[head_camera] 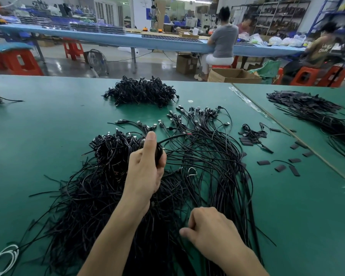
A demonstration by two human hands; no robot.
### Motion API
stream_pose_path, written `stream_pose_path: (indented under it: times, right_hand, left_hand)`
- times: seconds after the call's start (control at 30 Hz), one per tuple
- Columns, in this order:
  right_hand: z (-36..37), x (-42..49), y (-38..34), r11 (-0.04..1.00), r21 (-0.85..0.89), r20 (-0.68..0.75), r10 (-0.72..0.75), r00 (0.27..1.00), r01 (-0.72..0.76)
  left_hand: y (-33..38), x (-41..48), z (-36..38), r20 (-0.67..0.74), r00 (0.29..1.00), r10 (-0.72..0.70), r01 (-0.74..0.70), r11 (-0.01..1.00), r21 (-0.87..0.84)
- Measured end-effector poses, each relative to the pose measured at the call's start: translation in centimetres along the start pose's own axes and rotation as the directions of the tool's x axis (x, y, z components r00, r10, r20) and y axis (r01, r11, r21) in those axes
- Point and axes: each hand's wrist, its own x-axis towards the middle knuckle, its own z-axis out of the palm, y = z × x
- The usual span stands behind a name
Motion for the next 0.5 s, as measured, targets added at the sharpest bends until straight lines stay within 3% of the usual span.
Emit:
stream_pose_path:
  times: [0.27,0.4,0.5]
  right_hand:
    - [0.4,-0.1,-0.2,0.998,0.055,-0.006,0.031,1.0,-0.03]
    - [-1.4,-0.4,0.4,0.994,0.106,-0.029,0.044,0.999,-0.041]
    - [-3.7,-0.6,0.5,0.97,0.242,-0.166,0.037,0.985,0.005]
  left_hand:
    - [0.2,0.3,-0.5,-0.061,0.994,0.086,-0.086,0.996,0.0]
    - [0.3,0.3,-0.3,-0.112,0.994,0.017,-0.02,1.0,-0.02]
    - [0.1,0.3,-0.2,-0.081,0.997,-0.015,0.014,1.0,-0.009]
